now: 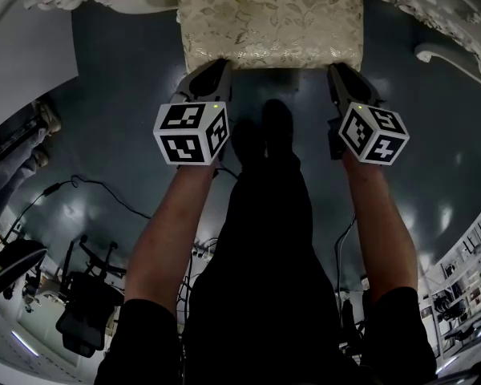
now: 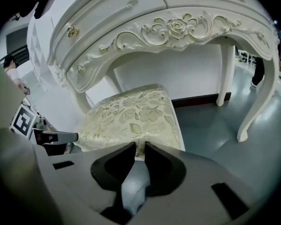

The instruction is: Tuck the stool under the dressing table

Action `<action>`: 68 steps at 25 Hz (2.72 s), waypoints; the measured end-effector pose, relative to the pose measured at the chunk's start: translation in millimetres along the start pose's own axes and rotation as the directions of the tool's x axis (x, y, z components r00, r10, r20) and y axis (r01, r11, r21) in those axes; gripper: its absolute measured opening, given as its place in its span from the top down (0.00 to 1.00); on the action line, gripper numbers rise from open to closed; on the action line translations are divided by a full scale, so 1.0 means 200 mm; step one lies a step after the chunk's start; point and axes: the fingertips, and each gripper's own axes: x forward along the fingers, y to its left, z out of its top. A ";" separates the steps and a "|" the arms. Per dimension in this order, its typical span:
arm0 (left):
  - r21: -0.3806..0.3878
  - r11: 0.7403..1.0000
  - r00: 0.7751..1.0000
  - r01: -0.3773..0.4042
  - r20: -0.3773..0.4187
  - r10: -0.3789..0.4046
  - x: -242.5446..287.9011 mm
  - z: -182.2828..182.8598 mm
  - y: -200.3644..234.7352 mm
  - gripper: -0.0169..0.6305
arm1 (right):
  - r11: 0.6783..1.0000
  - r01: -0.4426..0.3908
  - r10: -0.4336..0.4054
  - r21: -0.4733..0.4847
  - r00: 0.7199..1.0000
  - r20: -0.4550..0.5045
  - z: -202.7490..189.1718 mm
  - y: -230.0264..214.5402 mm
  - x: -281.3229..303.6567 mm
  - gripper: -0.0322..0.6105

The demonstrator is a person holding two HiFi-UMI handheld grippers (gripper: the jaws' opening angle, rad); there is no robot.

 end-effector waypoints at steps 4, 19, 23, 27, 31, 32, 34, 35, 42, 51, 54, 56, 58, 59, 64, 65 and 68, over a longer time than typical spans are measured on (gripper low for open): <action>-0.007 0.999 0.999 -0.041 0.016 0.041 0.06 0.08 0.04 0.93 | 0.999 -0.024 0.023 0.029 1.000 0.018 0.07 -0.01 0.05 0.83; 0.040 0.994 0.984 -0.106 0.151 0.099 0.22 0.40 0.22 0.93 | 0.999 -0.043 0.045 -0.026 0.995 0.090 0.36 0.02 0.29 0.83; 0.030 0.989 0.976 -0.142 0.173 0.135 0.25 0.46 0.24 0.93 | 0.998 -0.059 0.061 -0.025 0.993 0.096 0.42 0.02 0.33 0.83; 0.056 0.993 0.977 -0.101 0.197 0.088 0.27 0.49 0.21 0.93 | 0.999 -0.037 0.038 -0.012 0.992 0.122 0.47 -0.03 0.35 0.83; 0.087 0.993 0.976 -0.082 0.207 0.062 0.30 0.51 0.19 0.93 | 1.000 -0.013 0.014 -0.012 0.990 0.137 0.53 -0.06 0.37 0.83; 0.094 0.992 0.976 -0.086 0.209 0.065 0.31 0.51 0.19 0.93 | 1.000 -0.009 0.011 -0.014 0.990 0.139 0.54 -0.07 0.38 0.83; 0.106 0.990 0.975 -0.094 0.213 0.070 0.32 0.53 0.18 0.93 | 1.000 -0.005 0.007 -0.014 0.989 0.145 0.55 -0.07 0.38 0.83; 0.116 0.988 0.974 -0.101 0.215 0.075 0.32 0.54 0.18 0.93 | 1.000 -0.003 0.005 -0.014 0.989 0.148 0.56 -0.07 0.38 0.83; 0.159 0.970 0.972 -0.185 0.178 0.156 0.33 0.54 0.19 0.93 | 1.000 -0.022 0.019 0.017 0.988 0.151 0.55 -0.07 0.38 0.83; 0.146 0.937 0.940 -0.316 0.186 0.288 0.34 0.55 0.22 0.93 | 0.997 -0.067 0.060 0.040 0.988 0.144 0.55 -0.05 0.39 0.83; 0.124 0.931 0.929 -0.344 0.191 0.317 0.34 0.59 0.28 0.93 | 0.995 -0.096 0.090 0.041 0.987 0.131 0.55 -0.01 0.41 0.84; 0.120 0.938 0.936 -0.325 0.180 0.302 0.35 0.61 0.30 0.93 | 0.995 -0.091 0.085 0.041 0.988 0.126 0.56 0.00 0.43 0.84; 0.118 0.947 0.944 -0.299 0.183 0.275 0.36 0.63 0.29 0.93 | 0.997 -0.078 0.075 0.026 0.990 0.123 0.58 -0.01 0.44 0.84; 0.113 0.953 0.948 -0.282 0.187 0.259 0.37 0.63 0.28 0.93 | 0.997 -0.072 0.070 0.017 0.990 0.124 0.58 -0.02 0.44 0.84; 0.039 0.981 0.960 -0.190 0.218 0.177 0.34 0.63 0.28 0.93 | 0.996 -0.087 0.086 0.000 0.987 0.133 0.59 -0.02 0.43 0.84; 0.023 0.985 0.962 -0.171 0.221 0.162 0.33 0.62 0.28 0.93 | 0.996 -0.092 0.092 -0.006 0.987 0.135 0.59 -0.01 0.42 0.84; -0.018 0.990 0.966 -0.143 0.214 0.143 0.29 0.60 0.29 0.93 | 0.995 -0.087 0.093 -0.049 0.987 0.133 0.58 0.00 0.39 0.83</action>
